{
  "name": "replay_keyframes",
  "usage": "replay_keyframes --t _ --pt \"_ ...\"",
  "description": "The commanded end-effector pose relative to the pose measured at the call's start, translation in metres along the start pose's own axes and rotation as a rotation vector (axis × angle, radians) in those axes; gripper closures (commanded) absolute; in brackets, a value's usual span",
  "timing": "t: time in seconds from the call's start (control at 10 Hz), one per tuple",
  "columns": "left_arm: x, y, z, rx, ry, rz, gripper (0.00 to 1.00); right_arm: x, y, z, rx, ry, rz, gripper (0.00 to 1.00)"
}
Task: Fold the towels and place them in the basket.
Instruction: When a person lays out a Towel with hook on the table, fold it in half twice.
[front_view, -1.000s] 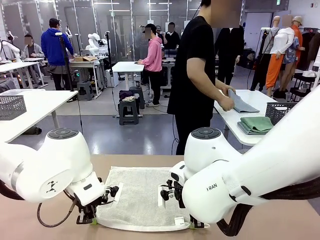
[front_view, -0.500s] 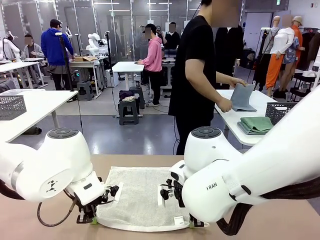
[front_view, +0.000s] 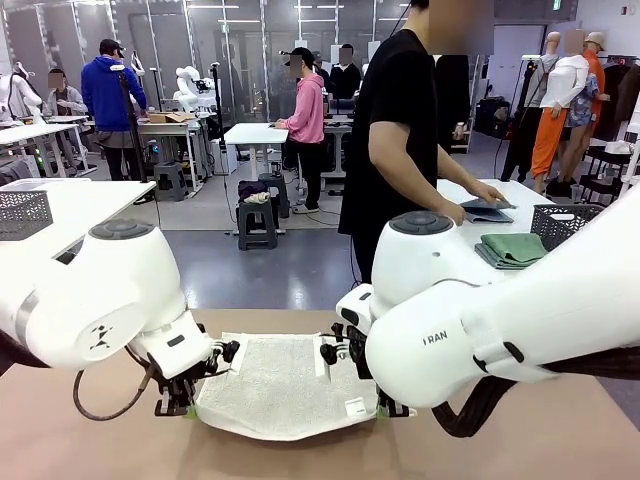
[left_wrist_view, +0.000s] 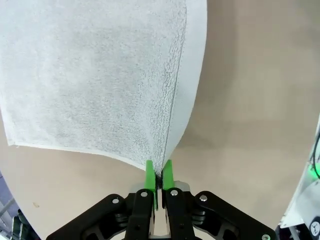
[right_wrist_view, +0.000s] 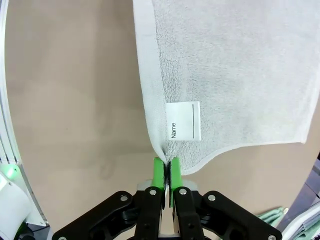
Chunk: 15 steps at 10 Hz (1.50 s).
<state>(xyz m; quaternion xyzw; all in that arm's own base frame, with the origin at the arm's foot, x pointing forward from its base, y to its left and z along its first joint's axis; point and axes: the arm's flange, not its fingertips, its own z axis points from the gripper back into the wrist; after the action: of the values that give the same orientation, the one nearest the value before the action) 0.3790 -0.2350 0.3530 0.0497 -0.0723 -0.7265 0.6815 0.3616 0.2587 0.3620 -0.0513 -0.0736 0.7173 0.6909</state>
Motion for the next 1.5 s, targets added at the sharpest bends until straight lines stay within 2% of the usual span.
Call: replay_keyframes --t 0.0,1.1,1.4 --pt "0.001 0.009 0.012 0.002 0.034 -0.017 0.94 -0.002 -0.007 0.012 0.004 0.001 0.042 0.94" --pt "0.003 0.011 0.013 0.004 0.009 -0.005 0.94 0.004 -0.010 0.016 -0.019 -0.008 0.020 0.94" --pt "-0.007 0.053 0.032 -0.021 0.029 -0.001 0.94 -0.001 -0.045 0.029 -0.016 -0.009 0.059 0.94"
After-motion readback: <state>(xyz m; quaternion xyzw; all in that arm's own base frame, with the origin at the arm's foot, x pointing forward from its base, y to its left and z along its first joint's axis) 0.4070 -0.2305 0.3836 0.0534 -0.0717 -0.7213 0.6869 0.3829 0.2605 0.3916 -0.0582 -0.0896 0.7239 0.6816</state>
